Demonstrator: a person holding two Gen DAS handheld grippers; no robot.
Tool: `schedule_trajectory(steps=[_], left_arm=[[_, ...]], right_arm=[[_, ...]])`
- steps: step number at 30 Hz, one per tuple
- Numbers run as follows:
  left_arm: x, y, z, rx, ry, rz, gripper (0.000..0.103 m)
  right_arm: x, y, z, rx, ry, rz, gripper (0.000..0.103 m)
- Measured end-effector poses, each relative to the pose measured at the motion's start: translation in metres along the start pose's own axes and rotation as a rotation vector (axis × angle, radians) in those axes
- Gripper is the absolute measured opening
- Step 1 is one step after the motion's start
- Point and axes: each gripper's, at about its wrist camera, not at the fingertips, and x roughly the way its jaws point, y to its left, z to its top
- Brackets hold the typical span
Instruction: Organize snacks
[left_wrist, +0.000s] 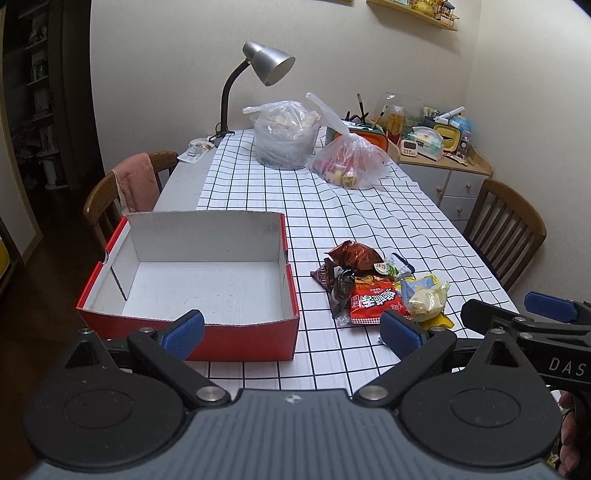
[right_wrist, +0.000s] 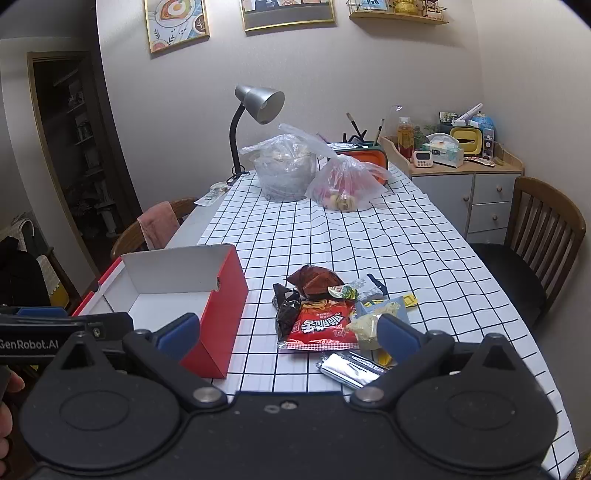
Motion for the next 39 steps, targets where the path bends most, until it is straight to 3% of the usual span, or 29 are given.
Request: schedule_trajectory(steps=[39], left_arm=[[-0.0015, -0.0068, -0.0034, 0.031, 0.000, -0.008, 0.102]], right_arm=[[-0.0042, -0.0010, -0.0057, 0.000, -0.015, 0.007, 0.101]])
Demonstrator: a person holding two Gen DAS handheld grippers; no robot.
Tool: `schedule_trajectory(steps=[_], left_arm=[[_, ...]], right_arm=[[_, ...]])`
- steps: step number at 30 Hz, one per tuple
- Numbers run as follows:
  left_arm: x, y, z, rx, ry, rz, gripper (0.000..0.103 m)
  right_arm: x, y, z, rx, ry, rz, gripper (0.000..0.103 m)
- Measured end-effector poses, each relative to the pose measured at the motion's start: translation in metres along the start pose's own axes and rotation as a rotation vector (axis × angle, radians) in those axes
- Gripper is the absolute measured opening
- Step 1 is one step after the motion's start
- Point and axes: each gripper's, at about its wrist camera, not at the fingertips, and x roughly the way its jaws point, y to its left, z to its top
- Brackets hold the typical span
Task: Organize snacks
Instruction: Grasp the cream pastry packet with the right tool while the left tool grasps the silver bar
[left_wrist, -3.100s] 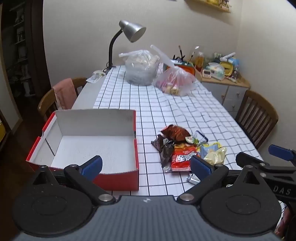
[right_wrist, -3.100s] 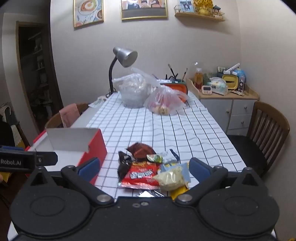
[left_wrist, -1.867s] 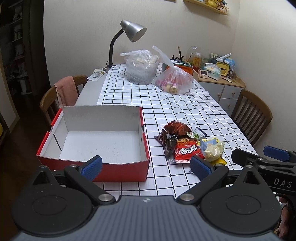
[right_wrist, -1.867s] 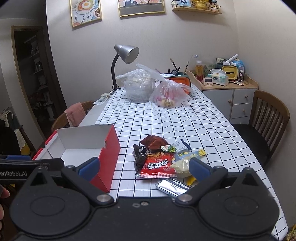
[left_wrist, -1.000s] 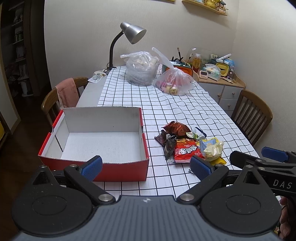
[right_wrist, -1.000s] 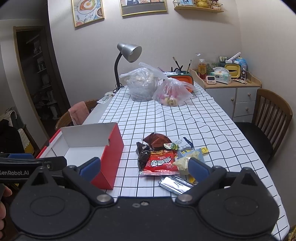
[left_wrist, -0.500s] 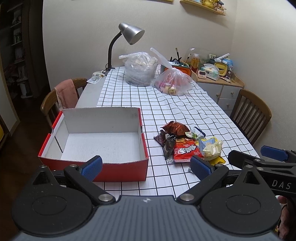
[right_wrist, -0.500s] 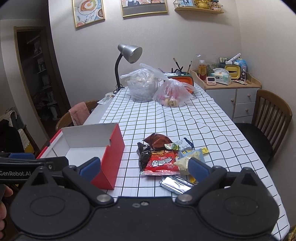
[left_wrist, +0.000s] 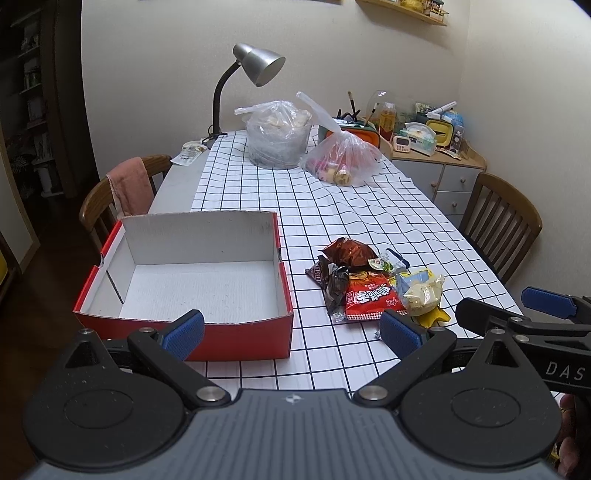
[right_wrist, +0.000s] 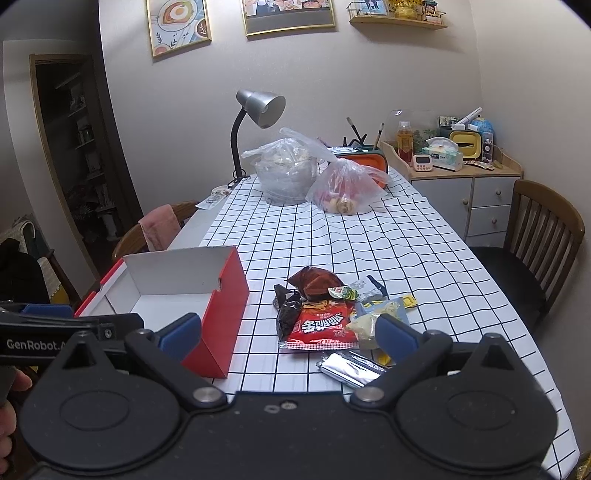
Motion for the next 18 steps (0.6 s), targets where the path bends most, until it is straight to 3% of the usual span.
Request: schedule_trajectory(steps=[11, 18], left_arm=[[0.031, -0.021, 0.006, 0.009, 0.045, 0.009, 0.102], [0.064, -0.044, 0.009, 0.031, 0.098, -0.022, 0.101]], right_arm=[[0.028, -0.034, 0.002, -0.063, 0.045, 0.043, 0.096], [0.060, -0.076, -0.009, -0.128, 0.130, 0.040, 0.094]])
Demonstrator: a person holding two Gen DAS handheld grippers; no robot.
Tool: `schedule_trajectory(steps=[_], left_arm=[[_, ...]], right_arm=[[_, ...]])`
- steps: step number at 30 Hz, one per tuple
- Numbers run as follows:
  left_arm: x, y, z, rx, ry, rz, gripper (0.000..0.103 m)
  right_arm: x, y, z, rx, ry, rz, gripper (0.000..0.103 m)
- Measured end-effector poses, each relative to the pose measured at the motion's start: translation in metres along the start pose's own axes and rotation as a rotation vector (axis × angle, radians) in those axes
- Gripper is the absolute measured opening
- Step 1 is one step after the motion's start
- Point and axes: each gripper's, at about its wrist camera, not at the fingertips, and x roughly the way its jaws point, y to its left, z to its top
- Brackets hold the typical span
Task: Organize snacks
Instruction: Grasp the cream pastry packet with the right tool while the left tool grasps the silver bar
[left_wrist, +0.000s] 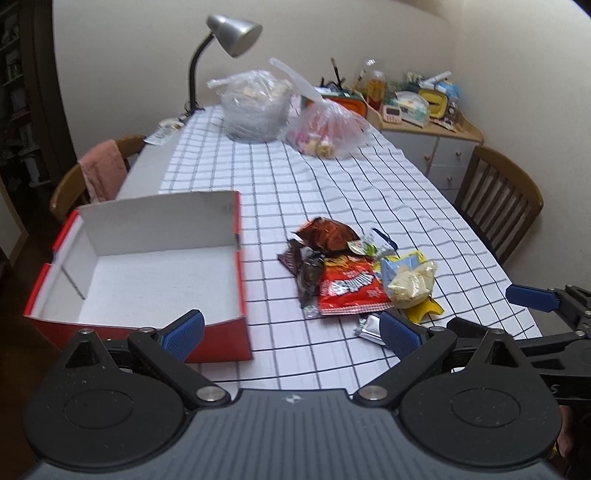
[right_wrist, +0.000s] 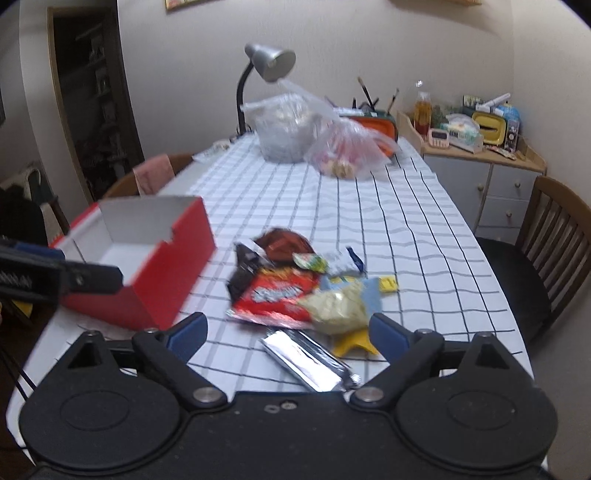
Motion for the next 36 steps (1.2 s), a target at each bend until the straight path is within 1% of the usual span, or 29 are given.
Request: schedule_trajectory(steps=[6, 10, 15, 17, 19, 20, 21, 26, 27, 28, 36], left_arm=[[0.031, -0.021, 0.004, 0.018, 0.051, -0.030, 0.101], [0.051, -0.033, 0.006, 0.016, 0.099, -0.033, 0.101], [0.061, -0.036, 0.006, -0.005, 0.133, -0.002, 0.101], [0.063, -0.036, 0.006, -0.013, 0.141, 0.013, 0.101], [0.065, -0.036, 0.006, -0.021, 0.150, 0.032, 0.101], [0.066, -0.036, 0.005, -0.024, 0.154, 0.039, 0.101], [0.067, -0.036, 0.006, -0.029, 0.158, 0.045, 0.101], [0.072, -0.036, 0.005, -0.046, 0.170, 0.060, 0.101], [0.073, -0.037, 0.005, -0.048, 0.173, 0.060, 0.101], [0.075, -0.038, 0.005, -0.050, 0.176, 0.060, 0.101], [0.087, -0.047, 0.006, -0.073, 0.200, 0.051, 0.101]], right_arm=[[0.030, -0.030, 0.000, -0.076, 0.025, -0.020, 0.090], [0.057, -0.043, 0.000, -0.132, 0.056, -0.008, 0.088], [0.096, -0.045, 0.000, -0.165, 0.093, -0.008, 0.088], [0.110, -0.043, -0.001, -0.166, 0.102, -0.013, 0.083], [0.121, -0.042, -0.002, -0.164, 0.115, 0.000, 0.080], [0.125, -0.041, -0.002, -0.173, 0.116, 0.004, 0.080], [0.128, -0.039, -0.003, -0.184, 0.114, 0.007, 0.080], [0.144, -0.035, -0.003, -0.226, 0.122, 0.009, 0.073], [0.145, -0.035, -0.003, -0.233, 0.123, 0.008, 0.070], [0.147, -0.036, -0.003, -0.238, 0.125, 0.005, 0.062], [0.140, -0.047, -0.003, -0.226, 0.106, 0.032, 0.056]])
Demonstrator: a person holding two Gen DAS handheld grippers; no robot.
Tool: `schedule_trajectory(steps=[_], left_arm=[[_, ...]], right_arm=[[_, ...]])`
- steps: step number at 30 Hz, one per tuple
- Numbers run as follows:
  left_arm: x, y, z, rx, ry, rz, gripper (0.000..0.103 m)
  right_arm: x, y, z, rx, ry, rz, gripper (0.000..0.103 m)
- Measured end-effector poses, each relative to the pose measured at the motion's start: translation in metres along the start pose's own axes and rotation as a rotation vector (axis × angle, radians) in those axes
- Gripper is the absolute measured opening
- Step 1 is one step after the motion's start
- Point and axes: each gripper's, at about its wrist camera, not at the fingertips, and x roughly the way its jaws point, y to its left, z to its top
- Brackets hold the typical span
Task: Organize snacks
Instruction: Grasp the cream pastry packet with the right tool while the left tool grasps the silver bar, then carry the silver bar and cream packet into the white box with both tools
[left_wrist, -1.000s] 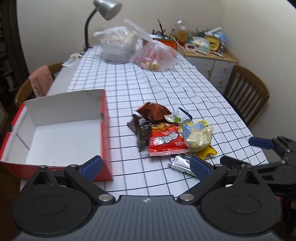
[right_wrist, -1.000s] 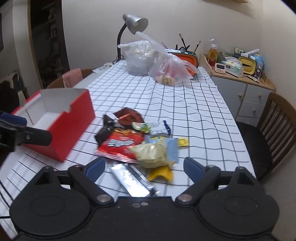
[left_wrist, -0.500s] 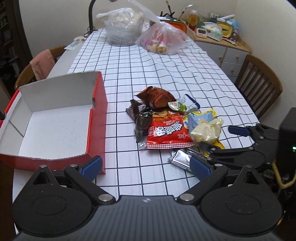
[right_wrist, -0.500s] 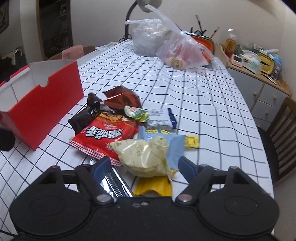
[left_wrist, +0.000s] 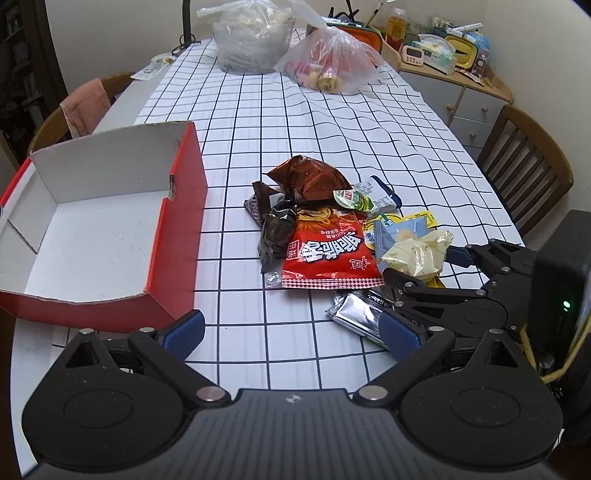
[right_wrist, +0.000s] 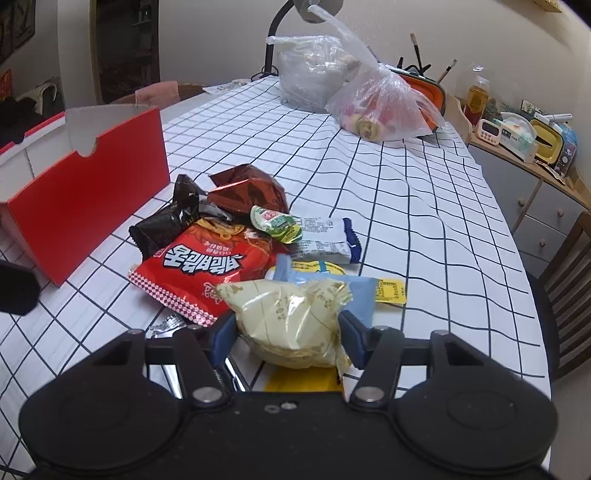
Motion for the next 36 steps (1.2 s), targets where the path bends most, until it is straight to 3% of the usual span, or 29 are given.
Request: schedule_trajectory(steps=[8, 14, 19, 25, 36], left_arm=[[0.020, -0.012, 0.007, -0.053, 0.057, -0.036, 0.101], [0.060, -0.022, 0.017, -0.196, 0.186, -0.076, 0.101], [0.095, -0.025, 0.021, -0.328, 0.282, -0.041, 0.099], [0.121, -0.041, 0.018, -0.349, 0.352, 0.013, 0.088], [0.141, -0.064, 0.028, -0.404, 0.414, 0.076, 0.082]], right_arm=[[-0.032, -0.028, -0.006, 0.064, -0.025, 0.032, 0.056], [-0.062, -0.052, -0.018, 0.115, -0.048, 0.006, 0.056], [-0.078, -0.066, -0.030, 0.162, -0.050, -0.024, 0.056], [-0.088, -0.075, -0.044, 0.194, -0.038, -0.042, 0.056], [-0.097, -0.078, -0.055, 0.226, -0.038, -0.049, 0.056]])
